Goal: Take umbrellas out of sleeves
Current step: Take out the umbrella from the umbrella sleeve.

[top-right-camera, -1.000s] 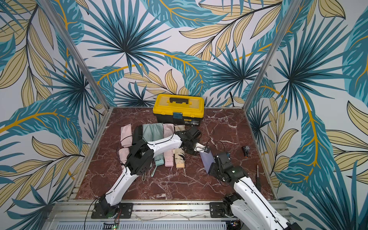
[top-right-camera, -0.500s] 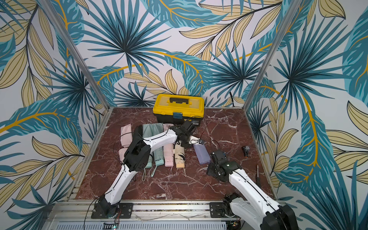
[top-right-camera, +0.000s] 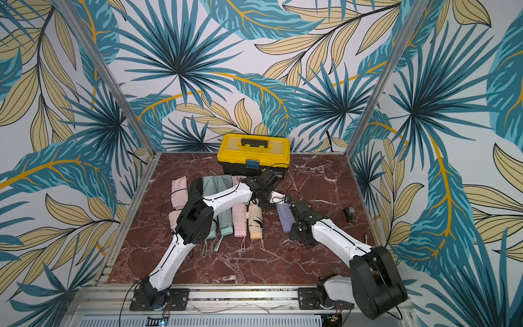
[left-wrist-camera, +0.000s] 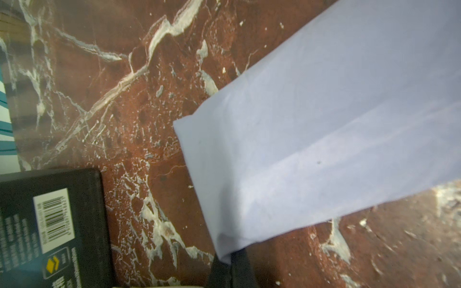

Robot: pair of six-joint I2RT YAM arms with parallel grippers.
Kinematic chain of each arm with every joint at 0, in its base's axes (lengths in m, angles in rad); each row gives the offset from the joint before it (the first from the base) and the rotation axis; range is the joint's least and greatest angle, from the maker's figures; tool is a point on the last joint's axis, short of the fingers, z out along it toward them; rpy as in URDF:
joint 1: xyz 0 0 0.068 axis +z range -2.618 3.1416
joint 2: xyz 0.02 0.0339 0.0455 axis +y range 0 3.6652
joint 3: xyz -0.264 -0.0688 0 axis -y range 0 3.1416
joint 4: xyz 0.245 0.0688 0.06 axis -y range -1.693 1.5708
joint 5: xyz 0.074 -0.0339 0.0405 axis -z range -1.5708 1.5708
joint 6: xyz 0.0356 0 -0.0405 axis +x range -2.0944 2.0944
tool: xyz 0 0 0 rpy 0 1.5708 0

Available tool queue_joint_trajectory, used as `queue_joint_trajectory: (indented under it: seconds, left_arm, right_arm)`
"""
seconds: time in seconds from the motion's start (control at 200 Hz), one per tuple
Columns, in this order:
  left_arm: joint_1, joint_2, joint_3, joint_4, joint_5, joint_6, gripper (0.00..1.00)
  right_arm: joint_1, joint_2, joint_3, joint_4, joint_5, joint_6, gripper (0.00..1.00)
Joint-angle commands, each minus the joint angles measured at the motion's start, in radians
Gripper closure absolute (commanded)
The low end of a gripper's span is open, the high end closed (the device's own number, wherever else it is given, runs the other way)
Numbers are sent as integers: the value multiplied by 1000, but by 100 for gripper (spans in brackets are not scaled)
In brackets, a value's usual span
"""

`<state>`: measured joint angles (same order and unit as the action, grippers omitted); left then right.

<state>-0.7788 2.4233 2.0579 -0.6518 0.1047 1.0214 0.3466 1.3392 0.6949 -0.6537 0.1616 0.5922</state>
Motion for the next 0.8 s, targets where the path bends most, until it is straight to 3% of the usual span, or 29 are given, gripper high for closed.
queue_joint_trajectory:
  seconds: [0.0,0.511,0.791]
  left_arm:
    - [-5,-28,6,-3,9,-4,100]
    - [-9,-68,-9,-3,7,0,100]
    - [-9,-74,-13,-3,-7,6,100]
  right_arm:
    - [-5,41,25,14,36,0,40]
    - [-25,166,76,20,-26,-12,42]
    - [-6,137,48,13,-109,-25,52]
